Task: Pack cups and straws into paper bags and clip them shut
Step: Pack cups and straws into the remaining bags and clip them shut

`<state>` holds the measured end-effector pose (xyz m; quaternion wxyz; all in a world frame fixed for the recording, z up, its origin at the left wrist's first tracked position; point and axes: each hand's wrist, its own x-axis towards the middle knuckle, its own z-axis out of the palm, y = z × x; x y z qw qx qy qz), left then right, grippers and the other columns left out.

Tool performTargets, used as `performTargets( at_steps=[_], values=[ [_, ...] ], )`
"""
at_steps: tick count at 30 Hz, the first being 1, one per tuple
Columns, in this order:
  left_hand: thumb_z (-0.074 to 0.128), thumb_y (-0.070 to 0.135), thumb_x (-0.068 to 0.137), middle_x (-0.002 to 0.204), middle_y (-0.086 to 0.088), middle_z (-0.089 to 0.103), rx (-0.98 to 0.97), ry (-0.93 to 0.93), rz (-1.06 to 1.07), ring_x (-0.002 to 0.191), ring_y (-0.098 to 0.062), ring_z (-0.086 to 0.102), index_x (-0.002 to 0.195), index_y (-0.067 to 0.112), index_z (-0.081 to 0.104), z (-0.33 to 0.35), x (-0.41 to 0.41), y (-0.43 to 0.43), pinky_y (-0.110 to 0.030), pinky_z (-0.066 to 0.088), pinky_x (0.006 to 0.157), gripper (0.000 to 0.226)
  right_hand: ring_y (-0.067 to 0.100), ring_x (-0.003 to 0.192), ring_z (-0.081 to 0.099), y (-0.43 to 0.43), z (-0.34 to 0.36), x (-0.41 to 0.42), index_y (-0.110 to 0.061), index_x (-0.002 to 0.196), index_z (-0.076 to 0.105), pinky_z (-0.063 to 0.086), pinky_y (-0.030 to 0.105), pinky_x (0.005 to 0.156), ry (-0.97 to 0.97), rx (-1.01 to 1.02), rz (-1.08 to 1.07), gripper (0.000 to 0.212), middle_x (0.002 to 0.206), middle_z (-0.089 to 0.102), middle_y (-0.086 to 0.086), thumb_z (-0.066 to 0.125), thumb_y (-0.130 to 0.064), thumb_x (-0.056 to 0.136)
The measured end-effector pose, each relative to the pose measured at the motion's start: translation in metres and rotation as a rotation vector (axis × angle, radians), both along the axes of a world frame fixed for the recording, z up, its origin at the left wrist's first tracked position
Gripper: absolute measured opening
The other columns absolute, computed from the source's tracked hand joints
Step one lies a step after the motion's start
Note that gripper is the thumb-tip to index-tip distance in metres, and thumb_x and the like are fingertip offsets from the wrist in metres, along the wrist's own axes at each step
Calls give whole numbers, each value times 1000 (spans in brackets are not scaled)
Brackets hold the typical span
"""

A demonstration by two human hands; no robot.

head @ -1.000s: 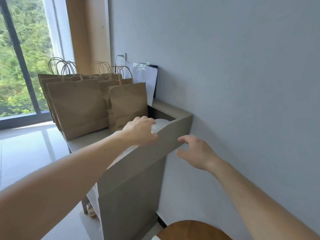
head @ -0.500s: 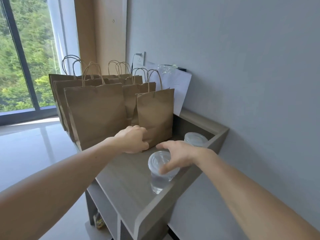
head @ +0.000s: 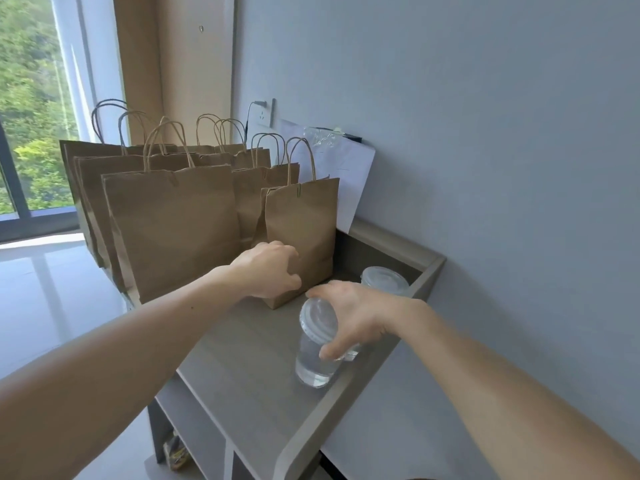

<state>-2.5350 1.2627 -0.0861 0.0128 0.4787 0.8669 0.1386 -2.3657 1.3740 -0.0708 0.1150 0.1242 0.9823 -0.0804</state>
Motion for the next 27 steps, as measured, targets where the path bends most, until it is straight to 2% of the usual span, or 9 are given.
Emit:
performTargets(
  at_steps=[3,6,14,18,22,24,27],
  values=[
    [55,44,88,141,-1,48,36,23,5,126,-25,46,143,26,46,14,1,2,-36,44,93,58,9,127,41,5,30,15,-34,148,29,42,31,102,144,-100,-53,106,141,39,-15,78,-56,56],
    [55,43,89,140,0,48,56,38,-14,126,-25,47,142,26,47,26,11,10,-37,44,93,56,1,122,41,10,61,39,-36,146,33,39,22,95,280,-161,-112,103,132,40,-23,79,-53,56],
    [57,41,89,142,0,48,108,61,-173,127,-24,46,143,24,46,42,86,60,-36,41,93,58,1,119,45,32,89,134,-35,146,36,40,21,93,407,-119,-274,106,131,42,-22,77,-54,50],
    [57,40,88,140,0,49,100,71,-228,125,-24,47,142,22,47,41,143,92,-31,40,86,57,3,120,45,53,83,196,-32,147,37,40,23,94,430,-105,-357,105,134,42,-18,76,-53,52],
    [56,42,87,137,1,51,42,68,-282,125,-23,47,137,26,50,21,215,125,-32,40,85,53,7,118,47,81,55,269,-30,145,39,42,25,95,412,-124,-440,98,131,44,-15,83,-48,59],
    [57,43,87,137,1,51,-6,57,-312,126,-24,47,137,27,50,4,253,141,-34,41,88,54,9,116,48,96,33,305,-32,144,39,43,26,94,382,-119,-481,95,128,45,-13,83,-48,62],
    [58,44,90,142,0,48,-65,4,-347,129,-25,46,143,26,44,-25,311,163,-33,39,94,58,9,112,47,117,-4,357,-33,143,39,40,26,88,307,-110,-547,99,127,45,-14,78,-55,54]
  ],
)
